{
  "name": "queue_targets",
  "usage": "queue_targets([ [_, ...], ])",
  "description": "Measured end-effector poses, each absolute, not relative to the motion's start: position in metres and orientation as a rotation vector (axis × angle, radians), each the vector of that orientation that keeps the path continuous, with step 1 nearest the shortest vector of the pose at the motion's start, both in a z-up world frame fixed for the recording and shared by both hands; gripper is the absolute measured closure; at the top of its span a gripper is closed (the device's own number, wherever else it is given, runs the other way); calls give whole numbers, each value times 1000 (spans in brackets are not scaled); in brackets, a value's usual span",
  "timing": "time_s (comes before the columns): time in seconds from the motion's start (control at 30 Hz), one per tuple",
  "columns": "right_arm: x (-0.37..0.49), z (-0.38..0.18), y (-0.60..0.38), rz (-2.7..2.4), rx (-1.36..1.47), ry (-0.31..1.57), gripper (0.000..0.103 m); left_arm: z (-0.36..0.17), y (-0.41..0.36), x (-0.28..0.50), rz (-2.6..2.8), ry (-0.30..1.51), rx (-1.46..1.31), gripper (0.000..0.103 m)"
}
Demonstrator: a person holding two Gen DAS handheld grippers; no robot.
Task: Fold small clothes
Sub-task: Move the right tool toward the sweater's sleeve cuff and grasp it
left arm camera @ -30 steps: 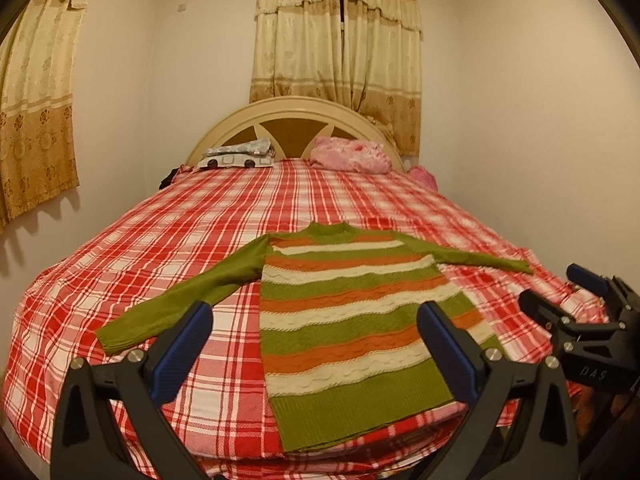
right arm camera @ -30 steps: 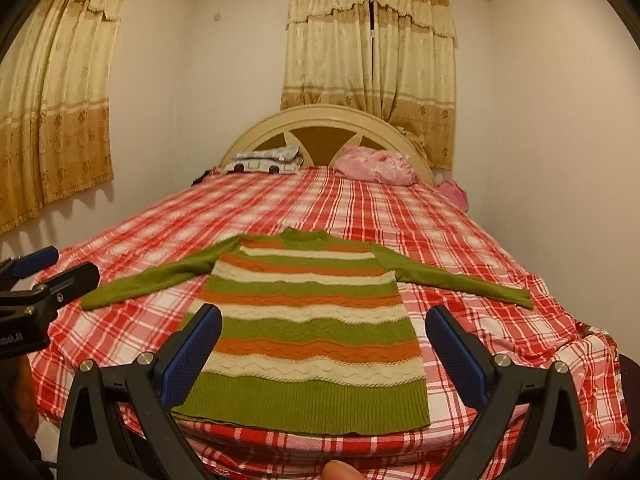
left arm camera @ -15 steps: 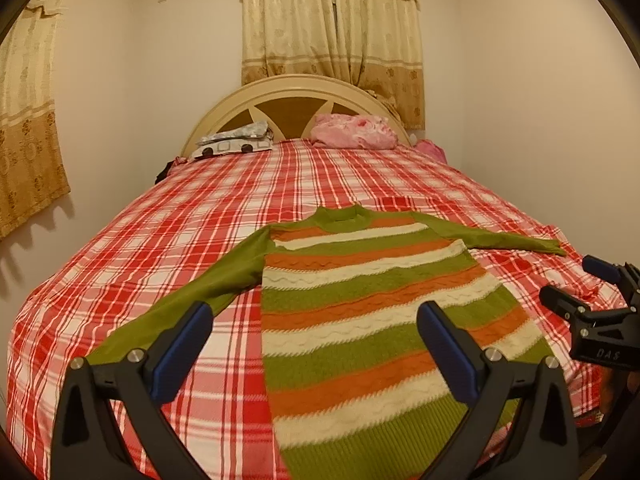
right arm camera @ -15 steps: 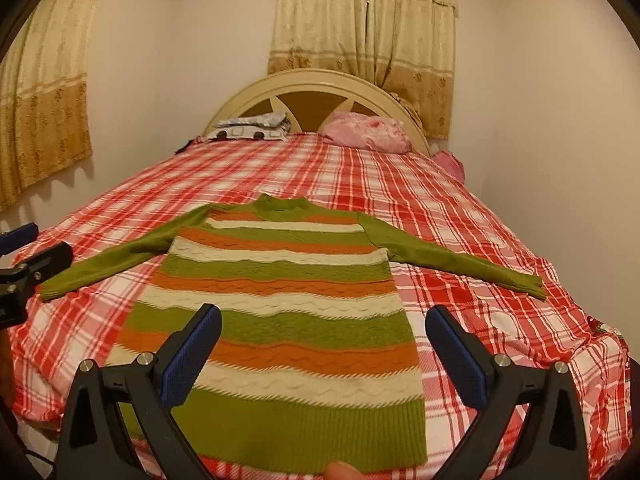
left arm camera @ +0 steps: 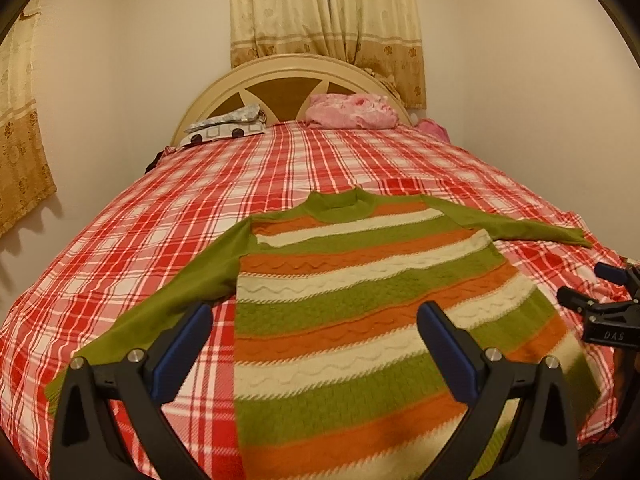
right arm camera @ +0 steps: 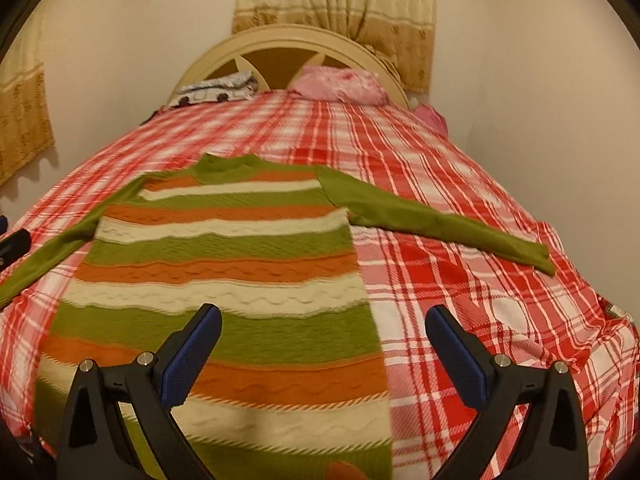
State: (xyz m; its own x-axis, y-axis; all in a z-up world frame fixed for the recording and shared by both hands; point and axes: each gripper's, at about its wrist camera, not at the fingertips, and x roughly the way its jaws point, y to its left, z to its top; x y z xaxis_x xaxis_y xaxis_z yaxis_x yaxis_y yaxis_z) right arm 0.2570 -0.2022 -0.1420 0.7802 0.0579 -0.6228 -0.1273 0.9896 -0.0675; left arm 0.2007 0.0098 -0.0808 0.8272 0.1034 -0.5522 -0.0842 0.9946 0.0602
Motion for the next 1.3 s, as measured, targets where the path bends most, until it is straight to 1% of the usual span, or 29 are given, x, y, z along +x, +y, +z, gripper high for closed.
queue_targets([
  [0.17,284,-157,-221,74,-91,707,1,-92,8,231,111,620,47,0],
  [0.43,325,-168,-271,10,-36,732,1,-106,8,266,137,613,58,0],
  [1.07,414,-179,-446,-284,101,781,1,-146,11,331,193,704,80,0],
  [1.1,420,-181,-457,-304,117,788,3,-147,13,333,195,710,74,0],
  [1.2,431,-183,-489,-356,158,799,13,-152,15,336,195,725,65,0],
  [1.27,437,-183,-511,-399,186,800,14,-155,16,338,194,736,62,0],
  [1.3,439,-183,-519,-414,193,800,16,-156,16,338,194,740,58,0],
])
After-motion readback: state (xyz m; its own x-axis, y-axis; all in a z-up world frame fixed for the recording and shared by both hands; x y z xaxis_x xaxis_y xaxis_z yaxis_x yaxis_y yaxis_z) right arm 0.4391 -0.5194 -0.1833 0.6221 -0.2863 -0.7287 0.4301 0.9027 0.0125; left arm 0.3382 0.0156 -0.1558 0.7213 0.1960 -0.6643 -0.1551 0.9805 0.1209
